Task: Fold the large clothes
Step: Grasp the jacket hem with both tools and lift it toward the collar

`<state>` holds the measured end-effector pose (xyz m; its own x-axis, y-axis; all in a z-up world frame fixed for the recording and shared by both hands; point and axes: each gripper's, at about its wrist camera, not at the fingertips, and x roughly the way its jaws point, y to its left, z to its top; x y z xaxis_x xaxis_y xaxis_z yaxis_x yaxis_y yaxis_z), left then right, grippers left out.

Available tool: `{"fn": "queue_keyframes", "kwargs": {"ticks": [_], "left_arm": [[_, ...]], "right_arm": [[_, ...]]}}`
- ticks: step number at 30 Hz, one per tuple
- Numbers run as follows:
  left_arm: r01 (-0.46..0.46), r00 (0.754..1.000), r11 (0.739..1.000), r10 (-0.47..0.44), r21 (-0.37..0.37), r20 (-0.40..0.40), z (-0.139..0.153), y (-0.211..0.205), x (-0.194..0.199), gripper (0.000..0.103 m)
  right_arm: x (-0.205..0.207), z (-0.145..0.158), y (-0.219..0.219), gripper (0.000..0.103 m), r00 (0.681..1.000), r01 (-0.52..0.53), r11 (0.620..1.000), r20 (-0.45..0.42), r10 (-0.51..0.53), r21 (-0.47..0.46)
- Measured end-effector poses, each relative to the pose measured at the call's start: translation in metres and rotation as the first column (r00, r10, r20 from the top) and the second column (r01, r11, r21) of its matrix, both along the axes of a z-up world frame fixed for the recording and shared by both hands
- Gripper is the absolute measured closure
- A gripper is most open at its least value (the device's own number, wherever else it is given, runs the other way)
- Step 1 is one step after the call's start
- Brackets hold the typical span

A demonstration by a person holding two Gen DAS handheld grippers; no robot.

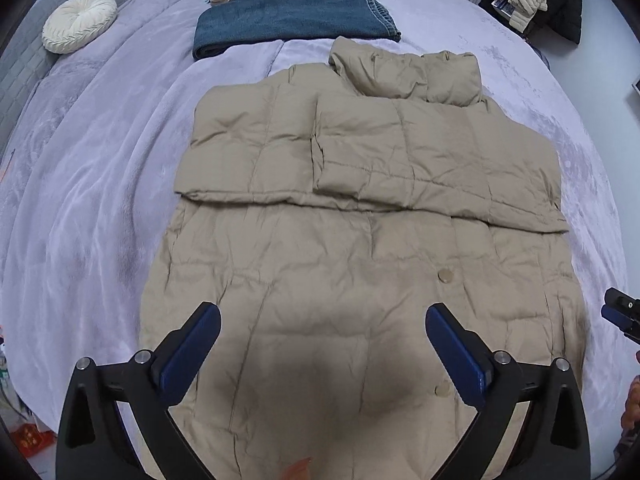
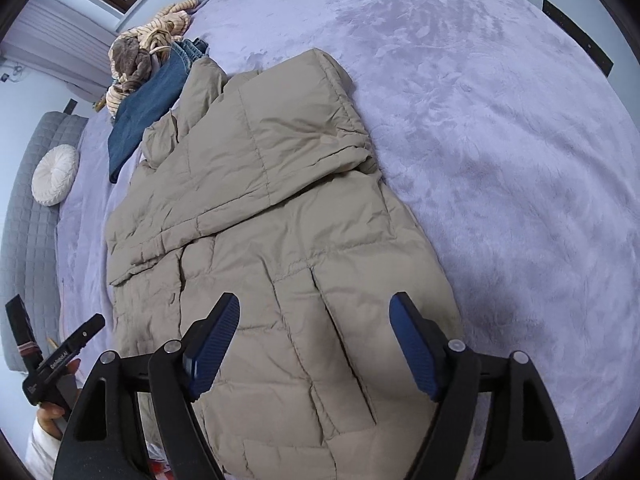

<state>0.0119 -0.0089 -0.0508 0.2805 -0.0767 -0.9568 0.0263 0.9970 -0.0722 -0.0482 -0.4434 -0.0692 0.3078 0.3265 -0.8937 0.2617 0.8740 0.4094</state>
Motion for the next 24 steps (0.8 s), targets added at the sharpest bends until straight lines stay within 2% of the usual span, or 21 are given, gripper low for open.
{"fn": "queue_keyframes", "kwargs": {"ticks": [5, 6, 11, 24], "left_arm": [[-0.039, 0.999, 0.999, 0.039, 0.009, -0.037, 0.000, -0.001, -0.030, 0.000], [-0.044, 0.998, 0.999, 0.044, 0.002, -0.043, 0.000, 0.001, -0.034, 0.000], [-0.050, 0.995, 0.999, 0.048, -0.019, -0.086, -0.003, 0.010, -0.055, 0.000], [-0.040, 0.995, 0.998, 0.035, -0.051, -0.096, -0.010, 0.044, -0.097, 0.000]], "right_arm": [[-0.019, 0.001, 0.003, 0.020, 1.000, -0.010, 0.999, -0.022, 0.011, 0.033], [-0.022, -0.001, 0.005, 0.013, 0.999, -0.017, 0.999, -0.027, 0.018, 0.038], [-0.038, -0.002, 0.015, 0.012, 0.999, -0.026, 0.998, -0.043, 0.029, 0.063], [-0.075, -0.011, 0.050, 0.010, 0.998, 0.020, 0.996, -0.067, -0.014, 0.088]]}}
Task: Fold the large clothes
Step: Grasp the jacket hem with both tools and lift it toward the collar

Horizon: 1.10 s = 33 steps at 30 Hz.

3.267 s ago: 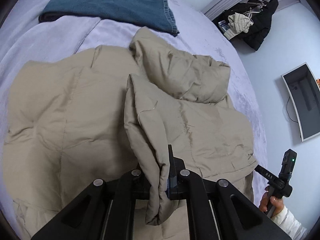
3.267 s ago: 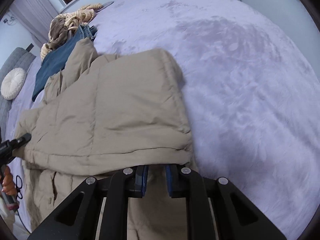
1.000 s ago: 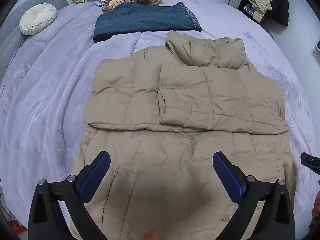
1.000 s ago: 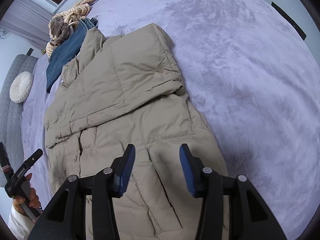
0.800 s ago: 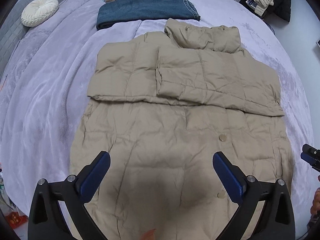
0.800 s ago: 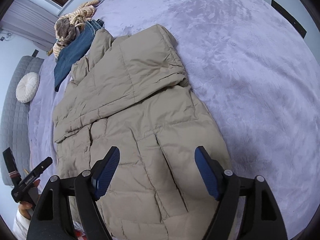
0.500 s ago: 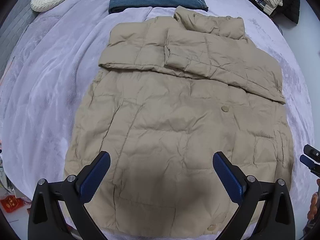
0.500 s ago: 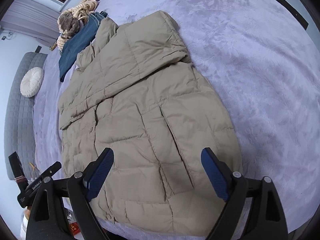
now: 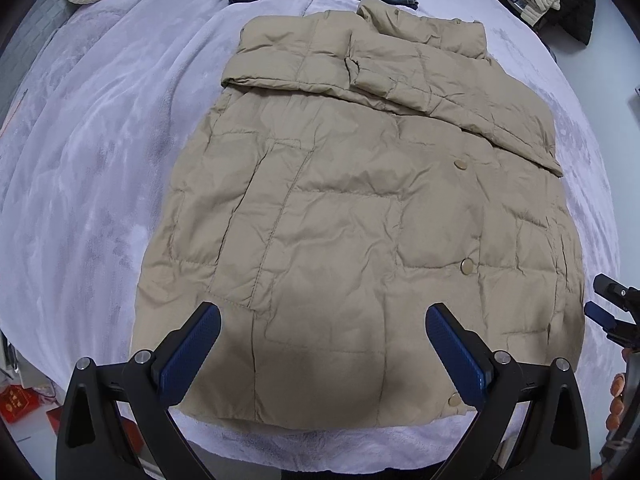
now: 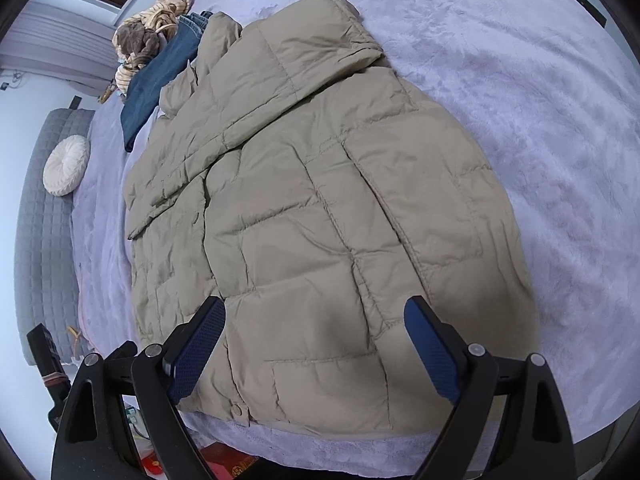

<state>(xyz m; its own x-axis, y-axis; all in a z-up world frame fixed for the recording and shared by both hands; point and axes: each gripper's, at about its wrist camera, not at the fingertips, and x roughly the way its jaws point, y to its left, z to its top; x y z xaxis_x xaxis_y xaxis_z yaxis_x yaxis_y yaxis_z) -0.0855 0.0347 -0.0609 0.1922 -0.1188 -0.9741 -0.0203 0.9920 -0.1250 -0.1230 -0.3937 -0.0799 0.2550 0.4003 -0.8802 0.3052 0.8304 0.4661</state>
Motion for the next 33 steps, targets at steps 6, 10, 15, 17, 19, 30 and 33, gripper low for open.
{"fn": "queue_keyframes", "kwargs": {"ticks": [6, 10, 15, 17, 19, 30, 33], "left_arm": [[0.022, 0.999, 1.000, -0.023, -0.016, -0.023, -0.012, 0.016, -0.022, 0.000], [0.022, 0.999, 0.998, -0.024, -0.051, -0.032, -0.018, 0.030, -0.037, 0.000], [-0.032, 0.997, 0.987, 0.021, -0.155, -0.073, -0.031, 0.059, -0.057, 0.000], [-0.057, 0.995, 0.981, 0.040, -0.188, -0.094, -0.037, 0.070, -0.066, 0.000], [-0.084, 0.991, 0.973, 0.060, -0.214, -0.117, -0.044, 0.080, -0.074, 0.000], [-0.142, 0.974, 0.927, 0.069, -0.348, -0.214, -0.074, 0.089, -0.097, 0.000], [-0.167, 0.974, 0.914, 0.095, -0.369, -0.205, -0.080, 0.088, -0.095, 0.000]], "right_arm": [[-0.030, -0.008, 0.013, 0.010, 0.999, 0.034, 0.999, -0.014, -0.034, -0.002], [-0.052, -0.015, 0.012, 0.010, 0.995, 0.090, 0.996, -0.031, -0.090, 0.008], [-0.082, -0.025, -0.005, 0.010, 0.980, 0.198, 0.980, -0.035, -0.197, 0.004], [-0.094, -0.030, -0.014, 0.010, 0.966, 0.255, 0.967, -0.039, -0.254, 0.011], [-0.106, -0.037, -0.025, 0.010, 0.950, 0.308, 0.951, -0.063, -0.306, 0.017], [-0.122, -0.085, -0.035, 0.000, 0.877, 0.474, 0.870, -0.152, -0.455, 0.136], [-0.115, -0.086, -0.029, 0.000, 0.875, 0.484, 0.844, -0.120, -0.469, 0.230]]}}
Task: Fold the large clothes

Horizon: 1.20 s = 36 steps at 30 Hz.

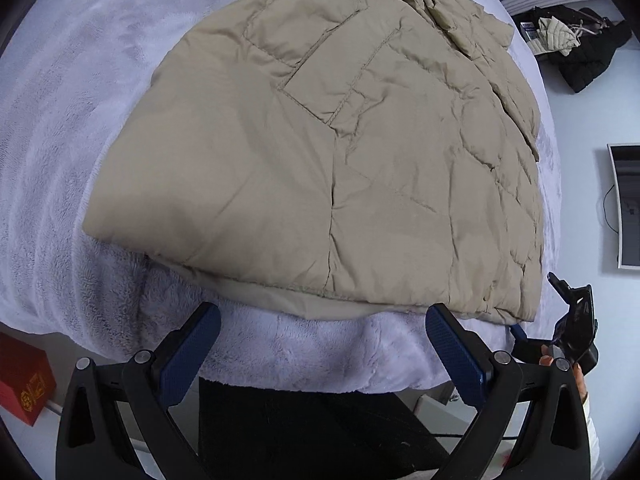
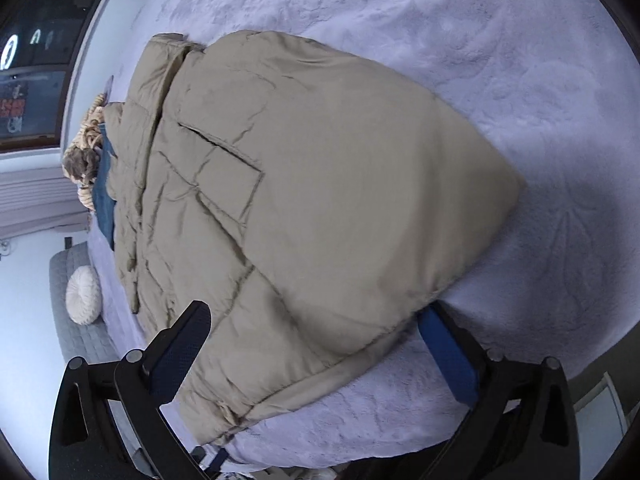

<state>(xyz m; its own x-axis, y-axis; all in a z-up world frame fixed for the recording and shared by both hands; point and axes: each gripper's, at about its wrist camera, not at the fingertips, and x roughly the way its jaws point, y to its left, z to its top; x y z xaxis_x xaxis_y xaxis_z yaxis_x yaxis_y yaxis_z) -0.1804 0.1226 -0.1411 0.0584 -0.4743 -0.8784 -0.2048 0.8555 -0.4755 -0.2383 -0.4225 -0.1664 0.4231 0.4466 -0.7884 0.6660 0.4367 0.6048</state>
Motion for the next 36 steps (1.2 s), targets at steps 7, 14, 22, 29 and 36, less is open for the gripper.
{"fn": "queue_keyframes", "kwargs": {"ticks": [7, 14, 22, 29, 36], "left_arm": [[-0.167, 0.985, 0.981, 0.170, -0.095, 0.026, -0.012, 0.001, 0.025, 0.001], [-0.129, 0.985, 0.988, 0.137, -0.081, 0.101, 0.001, -0.011, 0.054, 0.087], [-0.036, 0.975, 0.999, 0.042, -0.033, 0.218, 0.036, -0.007, 0.059, 0.088], [-0.001, 0.959, 1.000, -0.002, 0.009, 0.282, 0.060, -0.001, 0.058, 0.088], [-0.021, 0.925, 1.000, 0.014, 0.013, 0.380, 0.109, 0.003, 0.087, 0.088]], "right_arm": [[0.006, -0.006, 0.005, 0.000, 0.999, -0.012, 0.996, 0.042, 0.008, 0.084], [0.004, -0.011, -0.003, 0.000, 0.997, 0.031, 0.986, 0.062, -0.042, 0.161], [-0.002, -0.008, -0.006, 0.066, 0.993, 0.071, 0.970, 0.078, -0.092, 0.233], [0.006, 0.015, -0.004, 0.095, 0.995, -0.001, 0.991, 0.094, -0.012, 0.137], [0.044, 0.068, -0.009, 0.095, 0.980, -0.125, 0.992, 0.161, 0.120, 0.021]]}}
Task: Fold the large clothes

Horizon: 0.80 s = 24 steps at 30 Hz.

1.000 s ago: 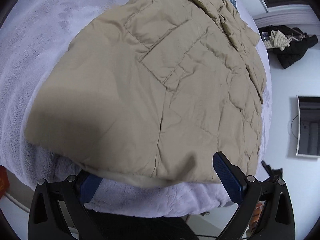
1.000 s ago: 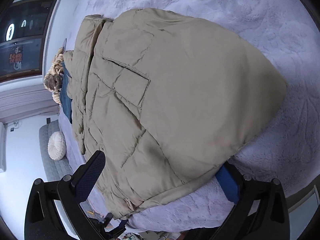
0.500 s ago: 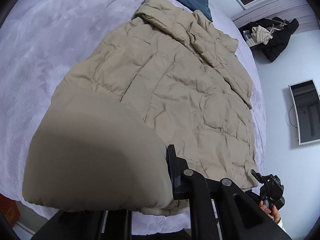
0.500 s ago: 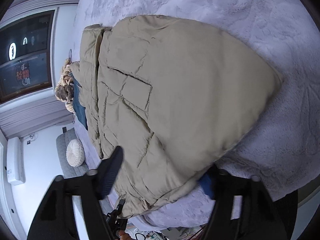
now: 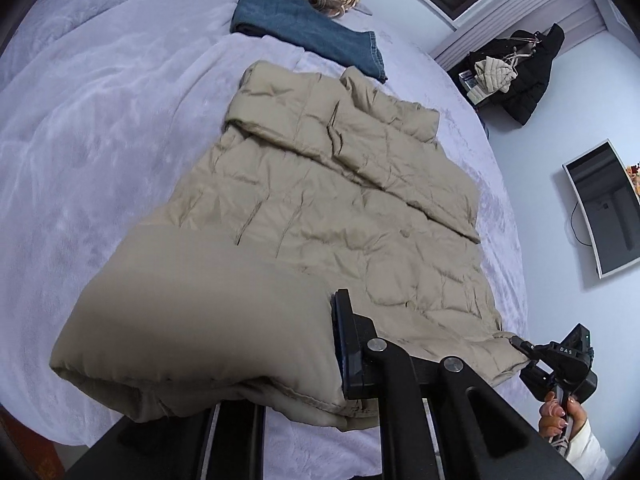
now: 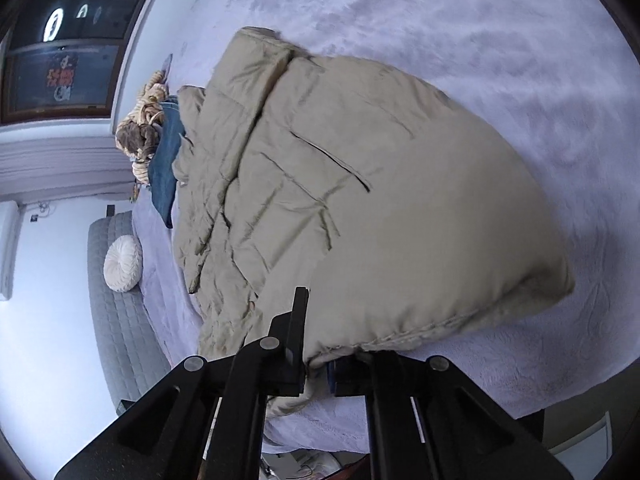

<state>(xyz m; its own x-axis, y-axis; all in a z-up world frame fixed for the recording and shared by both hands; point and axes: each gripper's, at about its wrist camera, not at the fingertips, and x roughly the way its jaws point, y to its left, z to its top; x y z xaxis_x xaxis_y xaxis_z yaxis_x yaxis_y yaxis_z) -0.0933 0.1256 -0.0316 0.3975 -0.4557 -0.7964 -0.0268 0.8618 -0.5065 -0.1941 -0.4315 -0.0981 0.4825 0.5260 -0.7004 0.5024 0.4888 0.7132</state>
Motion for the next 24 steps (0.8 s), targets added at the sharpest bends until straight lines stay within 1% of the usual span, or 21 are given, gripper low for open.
{"fn": "queue_keyframes", "kwargs": {"ticks": [5, 8, 10, 13, 15, 16, 18, 20, 24], "left_arm": [[-0.032, 0.994, 0.999, 0.030, 0.016, 0.101, 0.045, -0.010, 0.042, 0.088], [-0.055, 0.986, 0.998, 0.055, -0.009, 0.157, 0.074, -0.016, 0.080, 0.088], [-0.069, 0.978, 0.998, 0.069, -0.009, 0.195, 0.087, -0.020, 0.107, 0.088], [-0.086, 0.969, 0.996, 0.077, 0.030, 0.234, 0.096, -0.033, 0.149, 0.088], [-0.091, 0.967, 0.994, 0.074, 0.058, 0.244, 0.093, -0.041, 0.180, 0.088], [-0.092, 0.967, 0.992, 0.069, 0.084, 0.245, 0.089, -0.045, 0.197, 0.088], [-0.095, 0.971, 0.988, 0.065, 0.120, 0.228, 0.075, -0.050, 0.226, 0.088], [-0.096, 0.977, 0.985, 0.065, 0.143, 0.202, 0.054, -0.054, 0.256, 0.088], [-0.089, 0.990, 0.976, 0.065, 0.199, 0.125, -0.003, -0.061, 0.306, 0.088]], "right_arm": [[0.050, 0.052, -0.004, 0.095, 0.991, -0.087, 0.991, 0.098, 0.096, -0.097], [0.091, 0.088, -0.003, 0.096, 0.974, -0.143, 0.975, 0.152, 0.169, -0.168], [0.120, 0.108, -0.006, 0.096, 0.959, -0.177, 0.965, 0.184, 0.213, -0.196], [0.174, 0.128, -0.012, 0.096, 0.937, -0.232, 0.943, 0.206, 0.282, -0.239], [0.207, 0.133, -0.011, 0.096, 0.926, -0.260, 0.927, 0.201, 0.319, -0.270], [0.225, 0.134, -0.010, 0.096, 0.920, -0.274, 0.915, 0.196, 0.339, -0.296], [0.263, 0.127, -0.009, 0.096, 0.917, -0.293, 0.900, 0.174, 0.360, -0.323], [0.293, 0.114, -0.009, 0.096, 0.918, -0.301, 0.895, 0.154, 0.366, -0.330], [0.344, 0.073, -0.006, 0.096, 0.927, -0.297, 0.895, 0.125, 0.355, -0.334]]}}
